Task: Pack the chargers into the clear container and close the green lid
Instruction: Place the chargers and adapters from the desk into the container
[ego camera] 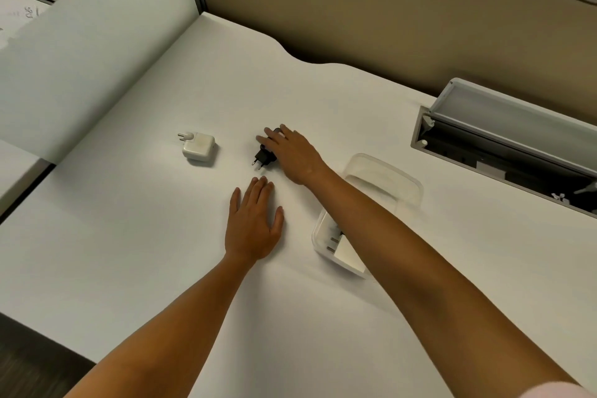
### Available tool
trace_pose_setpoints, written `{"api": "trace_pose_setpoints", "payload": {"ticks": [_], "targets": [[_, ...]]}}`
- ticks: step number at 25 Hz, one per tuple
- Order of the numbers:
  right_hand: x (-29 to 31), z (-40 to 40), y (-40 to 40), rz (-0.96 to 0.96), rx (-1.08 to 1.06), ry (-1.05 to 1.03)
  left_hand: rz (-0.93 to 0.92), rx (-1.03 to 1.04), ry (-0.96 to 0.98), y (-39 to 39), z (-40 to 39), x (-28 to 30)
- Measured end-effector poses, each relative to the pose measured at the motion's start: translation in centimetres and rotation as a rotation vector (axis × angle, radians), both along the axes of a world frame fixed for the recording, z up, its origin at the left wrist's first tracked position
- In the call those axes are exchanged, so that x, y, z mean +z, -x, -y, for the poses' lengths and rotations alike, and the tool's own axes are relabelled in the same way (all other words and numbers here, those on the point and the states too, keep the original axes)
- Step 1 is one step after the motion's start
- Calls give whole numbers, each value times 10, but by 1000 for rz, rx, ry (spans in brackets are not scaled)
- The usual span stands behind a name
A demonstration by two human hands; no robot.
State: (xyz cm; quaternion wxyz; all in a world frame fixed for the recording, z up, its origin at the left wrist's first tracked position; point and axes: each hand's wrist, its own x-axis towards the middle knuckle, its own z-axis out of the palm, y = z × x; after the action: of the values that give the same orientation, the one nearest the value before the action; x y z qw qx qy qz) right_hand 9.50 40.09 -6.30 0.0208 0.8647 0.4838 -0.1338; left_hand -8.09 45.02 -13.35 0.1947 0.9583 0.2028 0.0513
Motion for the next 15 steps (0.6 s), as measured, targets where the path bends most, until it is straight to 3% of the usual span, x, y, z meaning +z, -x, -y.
{"api": "trace_pose_setpoints", "payload": {"ticks": [4, 8, 12, 15], "targets": [[-6, -1, -19, 120, 4, -18, -1, -9, -9, 0, -1, -3], [9, 24, -25, -98, -91, -94, -7, -18, -16, -1, -3, -5], [47, 63, -20, -341, -264, -316, -8, -14, -20, 0, -3, -5], [77, 109, -6, -432, -322, -358, 2, -19, -25, 0, -3, -4]]}}
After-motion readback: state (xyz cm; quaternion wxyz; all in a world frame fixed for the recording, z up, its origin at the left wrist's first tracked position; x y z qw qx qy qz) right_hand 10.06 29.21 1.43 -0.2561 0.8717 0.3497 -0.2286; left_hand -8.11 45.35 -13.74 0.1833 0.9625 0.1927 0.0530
